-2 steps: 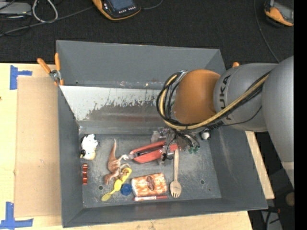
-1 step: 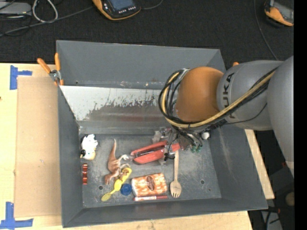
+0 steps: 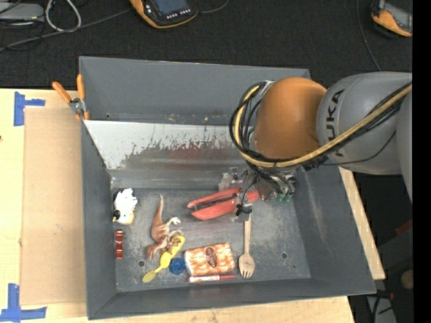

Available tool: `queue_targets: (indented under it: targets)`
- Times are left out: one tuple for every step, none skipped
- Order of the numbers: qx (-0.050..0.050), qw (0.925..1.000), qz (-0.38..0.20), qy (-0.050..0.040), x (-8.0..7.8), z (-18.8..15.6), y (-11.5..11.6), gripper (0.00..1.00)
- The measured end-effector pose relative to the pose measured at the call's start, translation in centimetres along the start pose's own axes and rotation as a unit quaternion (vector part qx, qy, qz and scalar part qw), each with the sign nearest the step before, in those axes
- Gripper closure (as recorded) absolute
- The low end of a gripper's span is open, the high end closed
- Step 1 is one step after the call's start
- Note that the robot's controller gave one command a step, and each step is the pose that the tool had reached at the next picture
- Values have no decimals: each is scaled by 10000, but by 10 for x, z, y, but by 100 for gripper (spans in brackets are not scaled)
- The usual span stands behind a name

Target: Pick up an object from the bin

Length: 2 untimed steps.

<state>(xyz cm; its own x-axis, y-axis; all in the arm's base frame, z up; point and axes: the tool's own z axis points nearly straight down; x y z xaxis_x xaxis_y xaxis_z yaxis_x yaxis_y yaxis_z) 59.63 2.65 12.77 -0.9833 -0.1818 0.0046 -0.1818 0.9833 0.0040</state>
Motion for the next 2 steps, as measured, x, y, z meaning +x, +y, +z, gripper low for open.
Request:
queue_targets:
  targets:
    - [-2, 10000, 2, 2, 0, -18, 1, 100]
    - [-9, 10000, 4, 45, 2, -58, 1, 100]
